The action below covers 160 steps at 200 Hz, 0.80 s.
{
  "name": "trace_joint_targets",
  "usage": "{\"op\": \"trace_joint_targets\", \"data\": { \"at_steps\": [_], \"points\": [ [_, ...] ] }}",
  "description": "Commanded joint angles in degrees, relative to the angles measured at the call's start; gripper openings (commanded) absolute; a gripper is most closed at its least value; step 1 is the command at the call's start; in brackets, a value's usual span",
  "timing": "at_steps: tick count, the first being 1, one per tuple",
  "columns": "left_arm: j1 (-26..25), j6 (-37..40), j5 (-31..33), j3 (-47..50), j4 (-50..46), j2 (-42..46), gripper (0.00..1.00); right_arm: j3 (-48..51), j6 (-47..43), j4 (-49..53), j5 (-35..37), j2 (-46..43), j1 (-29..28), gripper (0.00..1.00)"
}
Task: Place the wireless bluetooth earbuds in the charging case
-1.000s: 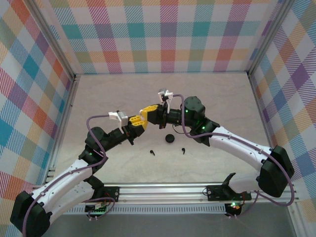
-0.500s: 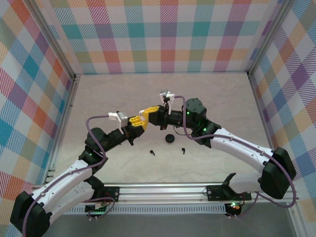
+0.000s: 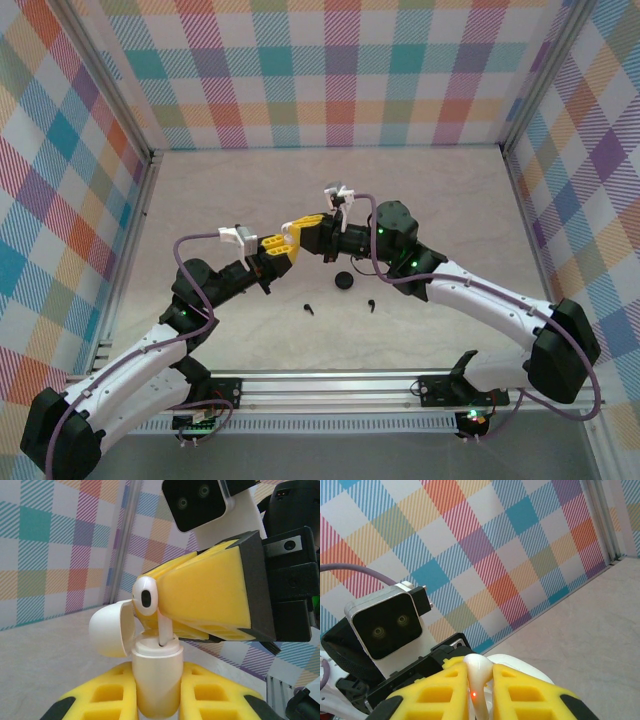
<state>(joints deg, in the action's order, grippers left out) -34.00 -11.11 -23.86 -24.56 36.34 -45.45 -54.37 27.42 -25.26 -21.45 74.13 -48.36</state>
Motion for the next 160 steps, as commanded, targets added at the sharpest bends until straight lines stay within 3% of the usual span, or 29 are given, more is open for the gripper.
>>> {"op": "trace_joint_targets", "data": {
  "at_steps": [1,121,160],
  "points": [
    [-0.5,0.6,0.4,-1.7,7.8,1.7,0.00,0.4,-2.4,6.5,1.8,-0.5,-0.9,0.18],
    [-0.5,1.9,-1.6,-2.7,6.6,0.8,0.00,-2.2,-4.0,10.0,3.0,-1.3,-1.6,0.30],
    [-0.5,7.4,-3.3,-1.1,6.0,0.1,0.00,-7.2,-3.9,16.8,5.8,-3.5,-1.6,0.31]
  ]
}}
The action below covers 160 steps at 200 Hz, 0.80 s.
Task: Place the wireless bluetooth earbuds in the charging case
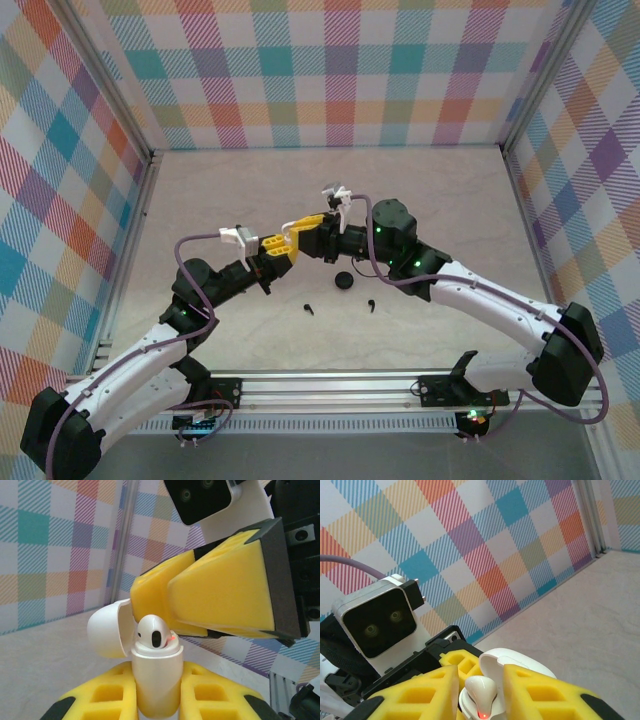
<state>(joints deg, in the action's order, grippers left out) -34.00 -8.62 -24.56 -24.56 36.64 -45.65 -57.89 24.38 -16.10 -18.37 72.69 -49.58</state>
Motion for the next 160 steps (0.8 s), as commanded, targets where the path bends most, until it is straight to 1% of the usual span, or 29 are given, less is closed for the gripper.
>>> {"op": "trace_joint_targets", "data": {
  "at_steps": [1,35,58,78,86,104,128,160],
  "points": [
    [-0.5,5.1,-2.7,-1.2,5.5,0.3,0.00,-4.1,-0.9,8.4,3.0,-2.2,-0.3,0.31],
    [-0.5,11.0,-5.1,-3.3,1.7,-2.2,0.00,-10.7,-3.9,22.1,8.6,-3.7,-0.3,0.30],
    [-0.5,13.4,-6.7,-5.1,1.4,-5.3,0.00,-12.3,-5.5,27.1,10.2,-4.4,-0.3,0.28],
    [-0.5,14.8,-7.2,-5.9,1.7,-7.1,0.00,-12.7,-5.3,28.5,8.8,-4.6,-0.2,0.21],
    [-0.4,15.2,-7.2,-6.1,1.8,-7.5,0.00,-12.7,-5.2,29.0,7.6,-4.5,-0.3,0.16],
    [-0.5,16.2,-7.6,-6.7,1.2,-8.2,0.00,-12.4,-5.1,29.5,5.0,-4.0,-0.3,0.11],
    [-0.5,16.5,-8.4,-6.9,0.9,-8.5,0.00,-12.6,-4.9,30.5,3.1,-2.5,-0.3,0.08],
    [-0.5,16.7,-8.5,-6.6,0.1,-7.7,0.00,-13.1,-5.3,30.8,2.0,-0.2,-0.3,0.07]
  ]
}}
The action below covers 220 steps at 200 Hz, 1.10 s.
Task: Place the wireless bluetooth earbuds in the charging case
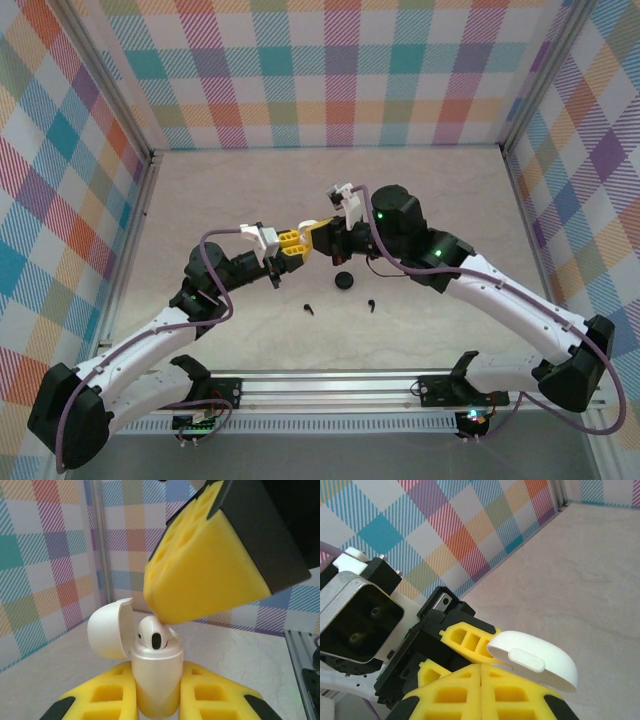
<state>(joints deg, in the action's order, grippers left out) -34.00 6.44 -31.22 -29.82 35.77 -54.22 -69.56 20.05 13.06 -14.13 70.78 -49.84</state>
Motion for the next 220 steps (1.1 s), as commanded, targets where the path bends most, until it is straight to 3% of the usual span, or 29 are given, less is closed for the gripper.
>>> {"op": "trace_joint_targets", "data": {
  "at_steps": [1,50,77,126,173,220],
  "points": [
    [-0.5,1.7,-1.8,-1.3,0.9,0.9,0.00,-1.5,-1.0,1.7,-2.3,1.8,-0.1,0.07],
    [-0.5,3.5,-0.7,-1.3,-1.8,3.0,0.00,-1.5,-0.8,3.5,-2.9,2.5,-0.1,0.02],
    [-0.5,3.7,-0.8,-1.0,-1.6,2.8,0.00,-1.6,-0.1,3.6,-2.0,1.4,-0.1,0.08],
    [-0.5,3.3,0.5,2.0,1.6,0.6,0.00,-11.5,-3.2,12.9,3.3,-0.1,1.7,0.11],
    [-0.5,3.8,0.5,1.9,2.9,-2.6,0.00,-12.5,-1.0,20.5,5.7,-0.8,9.0,0.14],
    [-0.5,4.1,0.5,1.9,1.1,-3.7,0.00,-11.7,0.8,26.8,-3.0,8.3,21.5,0.19]
  ]
}}
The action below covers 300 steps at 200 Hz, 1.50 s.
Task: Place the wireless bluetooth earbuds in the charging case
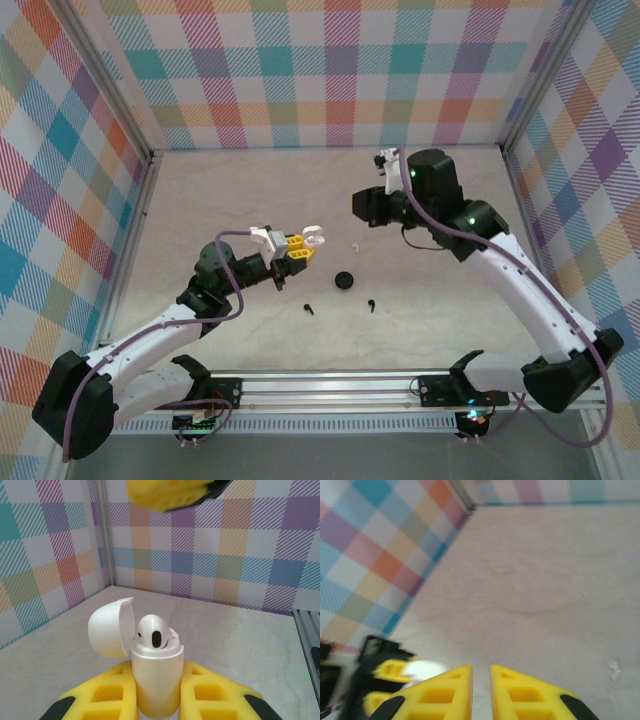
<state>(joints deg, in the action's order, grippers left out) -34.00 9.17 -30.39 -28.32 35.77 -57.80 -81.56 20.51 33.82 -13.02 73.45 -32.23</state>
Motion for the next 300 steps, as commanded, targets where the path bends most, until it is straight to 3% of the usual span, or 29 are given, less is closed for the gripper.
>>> {"op": "trace_joint_targets", "data": {
  "at_steps": [1,63,106,135,185,300],
  "points": [
    [-0.5,1.3,-0.3,0.4,1.0,-0.1,0.00,0.2,0.3,6.2,-4.1,5.9,4.0,0.19],
    [-0.4,2.5,-0.2,1.4,-4.8,3.4,0.00,-7.8,-10.5,11.1,-4.1,29.7,5.4,0.23],
    [-0.5,4.3,0.3,1.7,-9.0,6.4,0.00,-12.2,-11.4,13.2,-0.8,41.5,5.4,0.26],
    [-0.5,5.0,-1.8,2.8,-8.0,7.9,0.00,-12.3,-12.3,11.8,-0.6,44.0,5.5,0.30],
    [-0.5,7.3,-4.9,0.4,-10.6,9.5,0.00,-9.3,-9.1,8.1,-7.7,45.6,9.1,0.31],
    [-0.5,13.2,-3.8,-1.3,-17.6,9.8,0.00,-8.3,-9.8,8.7,-7.6,47.8,9.3,0.31]
  ]
}}
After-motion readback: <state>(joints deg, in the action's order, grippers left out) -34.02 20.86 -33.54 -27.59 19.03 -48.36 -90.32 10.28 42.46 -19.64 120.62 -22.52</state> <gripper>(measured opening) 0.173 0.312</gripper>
